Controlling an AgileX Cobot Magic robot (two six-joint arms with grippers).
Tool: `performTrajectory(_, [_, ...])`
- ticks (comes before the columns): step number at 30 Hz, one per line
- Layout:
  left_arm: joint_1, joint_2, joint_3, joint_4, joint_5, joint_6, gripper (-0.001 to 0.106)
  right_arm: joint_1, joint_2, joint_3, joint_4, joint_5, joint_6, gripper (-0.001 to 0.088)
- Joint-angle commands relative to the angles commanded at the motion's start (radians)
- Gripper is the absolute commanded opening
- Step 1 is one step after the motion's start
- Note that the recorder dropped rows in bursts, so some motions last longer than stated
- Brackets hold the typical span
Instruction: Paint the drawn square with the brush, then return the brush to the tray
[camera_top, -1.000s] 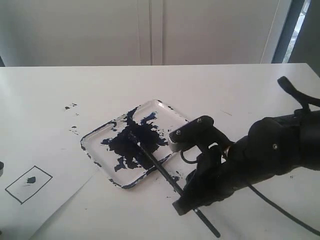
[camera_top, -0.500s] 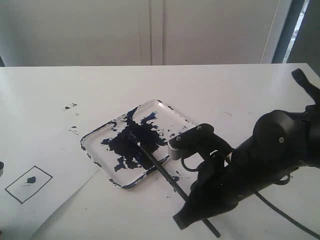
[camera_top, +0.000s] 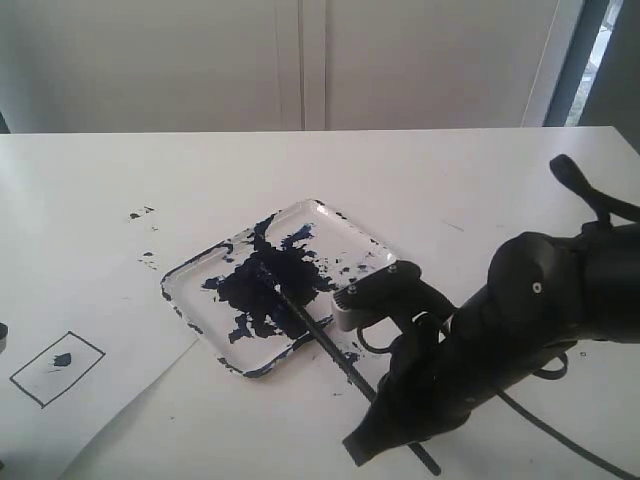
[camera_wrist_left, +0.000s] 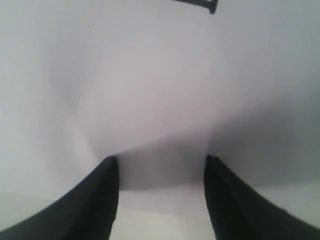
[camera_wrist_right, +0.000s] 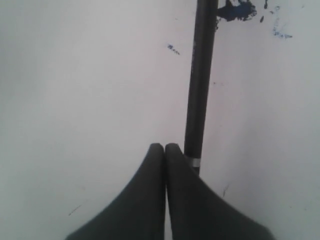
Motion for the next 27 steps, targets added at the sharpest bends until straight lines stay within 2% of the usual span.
performTrajectory(10, [0.0,0.0,0.0,0.0,0.002,0.0,0.056,-0.004,0.008,-0.003,-0.019,-0.162,-0.01,0.0])
performTrajectory(14, [0.0,0.0,0.0,0.0,0.002,0.0,0.056,-0.004,0.008,-0.045,-0.017,-0.222,-0.037,0.0])
performTrajectory(19, [0.0,0.0,0.0,0.0,0.002,0.0,0.056,-0.004,0.016,-0.144,-0.017,-0.219,-0.041,0.0])
performTrajectory(27, [0.0,0.0,0.0,0.0,-0.003,-0.003,0.056,-0.004,0.176,-0.318,0.011,-0.119,-0.078,0.0])
